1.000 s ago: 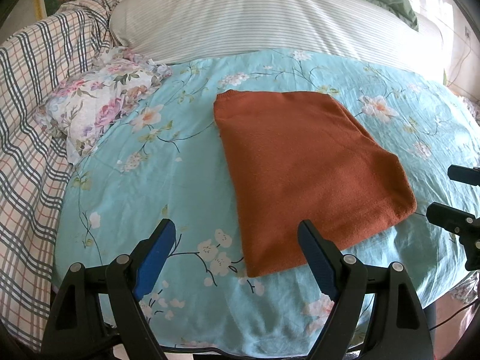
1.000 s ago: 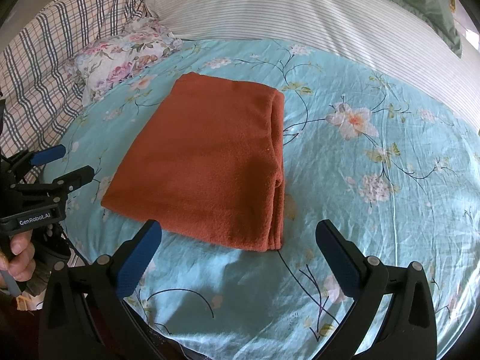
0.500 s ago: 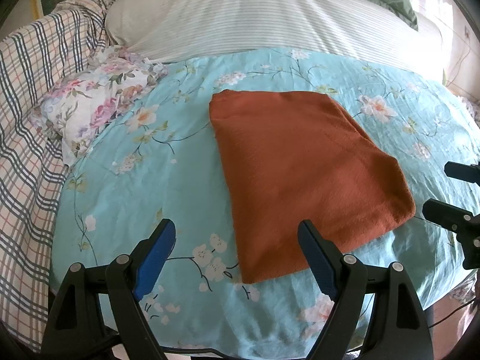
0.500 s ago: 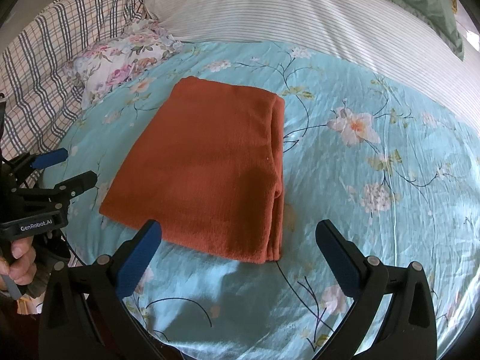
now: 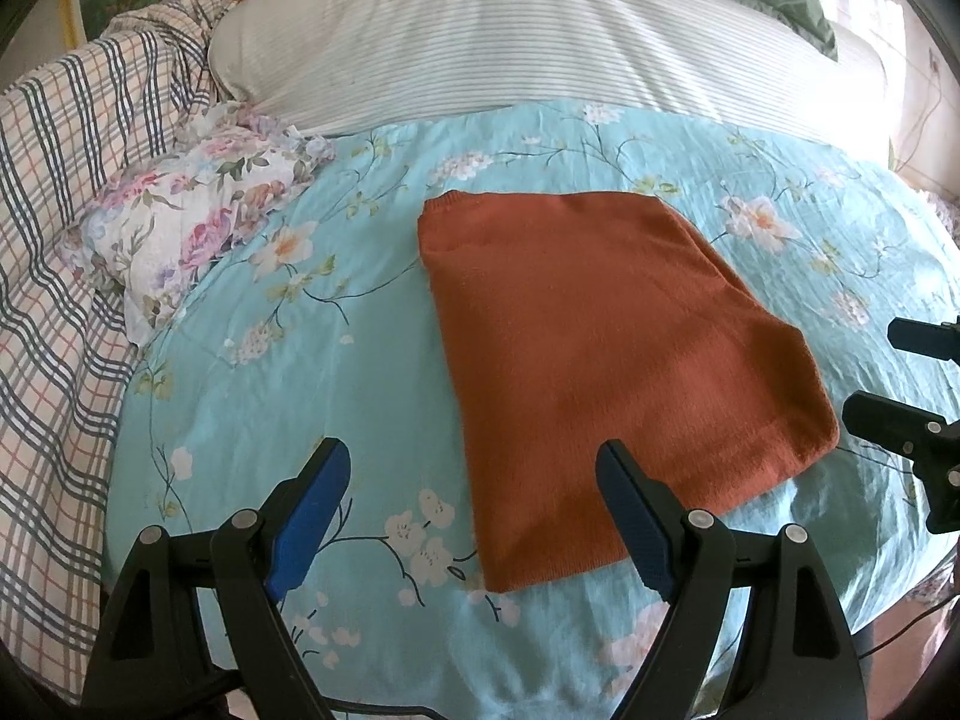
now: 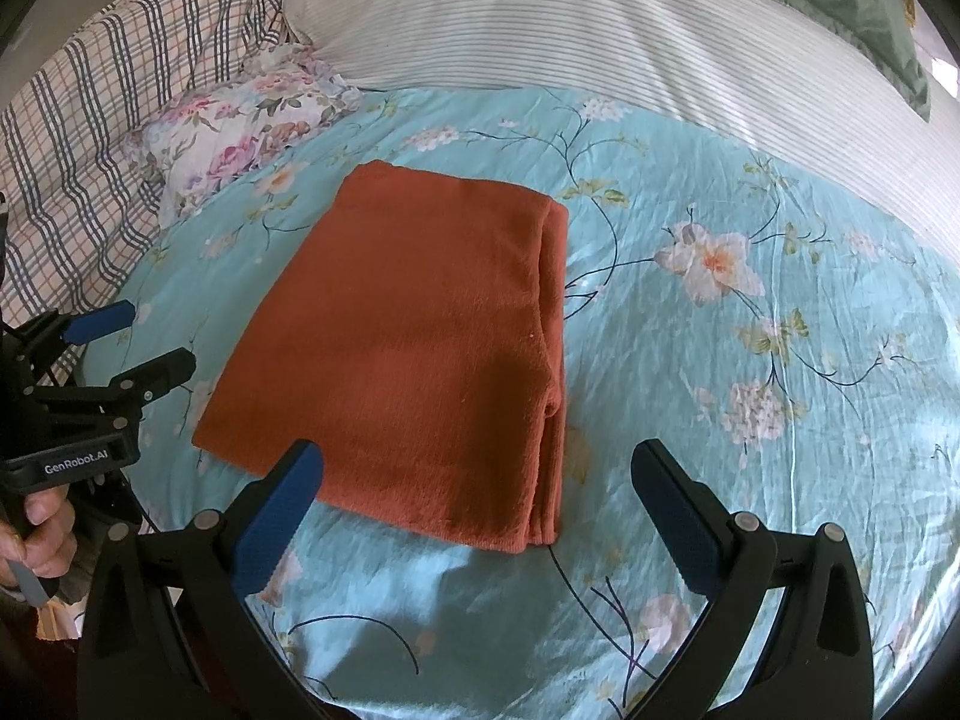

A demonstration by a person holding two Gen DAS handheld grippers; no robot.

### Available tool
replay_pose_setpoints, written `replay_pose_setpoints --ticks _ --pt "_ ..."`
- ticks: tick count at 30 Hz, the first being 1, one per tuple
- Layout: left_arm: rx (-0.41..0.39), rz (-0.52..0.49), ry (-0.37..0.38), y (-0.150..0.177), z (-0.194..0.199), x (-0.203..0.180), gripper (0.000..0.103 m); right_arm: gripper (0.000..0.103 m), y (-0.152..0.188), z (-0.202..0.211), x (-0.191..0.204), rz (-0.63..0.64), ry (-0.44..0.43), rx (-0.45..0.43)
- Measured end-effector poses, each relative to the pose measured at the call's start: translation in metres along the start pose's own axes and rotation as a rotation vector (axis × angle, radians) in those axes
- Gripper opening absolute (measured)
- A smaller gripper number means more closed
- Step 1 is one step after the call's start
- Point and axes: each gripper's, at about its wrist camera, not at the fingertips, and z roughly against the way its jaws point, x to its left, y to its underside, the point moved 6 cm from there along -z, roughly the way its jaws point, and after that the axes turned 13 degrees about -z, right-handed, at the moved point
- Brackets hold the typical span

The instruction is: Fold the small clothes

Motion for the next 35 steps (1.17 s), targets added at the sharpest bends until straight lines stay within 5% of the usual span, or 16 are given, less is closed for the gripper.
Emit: replay_pose_setpoints --ticks 19,35 --pt "-0.012 -0.001 -0.019 -0.005 -0.007 0.005 0.087 0.102 -0.009 -0.025 -0.008 -0.051 -0.030 0.027" --pt "-0.012 0.022 -0.030 -0.001 -0.010 0.000 0.102 0.102 -0.003 -0.045 -0.006 -0.066 -0.050 0.058"
